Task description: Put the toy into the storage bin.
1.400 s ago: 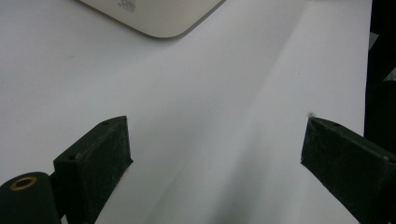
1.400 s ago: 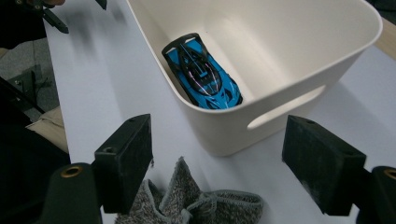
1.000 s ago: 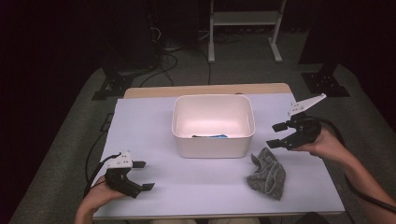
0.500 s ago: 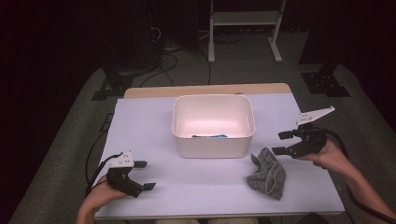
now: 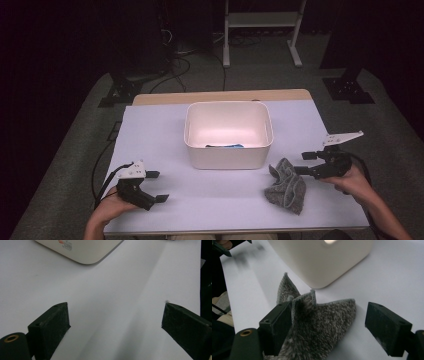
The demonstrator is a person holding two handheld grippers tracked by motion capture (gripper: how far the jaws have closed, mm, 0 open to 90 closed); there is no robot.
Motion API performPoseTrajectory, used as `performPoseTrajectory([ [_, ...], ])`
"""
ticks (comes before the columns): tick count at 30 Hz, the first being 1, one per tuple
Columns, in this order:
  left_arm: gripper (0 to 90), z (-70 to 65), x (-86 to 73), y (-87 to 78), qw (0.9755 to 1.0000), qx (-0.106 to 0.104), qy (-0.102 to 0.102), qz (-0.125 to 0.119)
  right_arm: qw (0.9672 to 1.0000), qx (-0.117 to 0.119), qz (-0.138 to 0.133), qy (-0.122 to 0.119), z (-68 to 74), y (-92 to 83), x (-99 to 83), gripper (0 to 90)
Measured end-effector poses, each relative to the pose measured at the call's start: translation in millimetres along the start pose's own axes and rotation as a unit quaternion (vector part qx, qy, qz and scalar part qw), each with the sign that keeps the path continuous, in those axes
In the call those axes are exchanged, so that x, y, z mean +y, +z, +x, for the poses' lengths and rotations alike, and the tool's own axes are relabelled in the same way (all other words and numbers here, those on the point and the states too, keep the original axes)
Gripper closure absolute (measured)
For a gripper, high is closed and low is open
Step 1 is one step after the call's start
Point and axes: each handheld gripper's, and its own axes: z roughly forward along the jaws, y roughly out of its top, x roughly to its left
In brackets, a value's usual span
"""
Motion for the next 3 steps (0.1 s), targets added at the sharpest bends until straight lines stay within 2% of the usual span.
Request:
performPoseTrajectory([
  [3,6.6,0.7,0.0,-0.8,1.0000,0.000,0.001,-0.002,0.9999,0.001,-0.009,0.010,-3.8,1.0,-8.1,19.5],
])
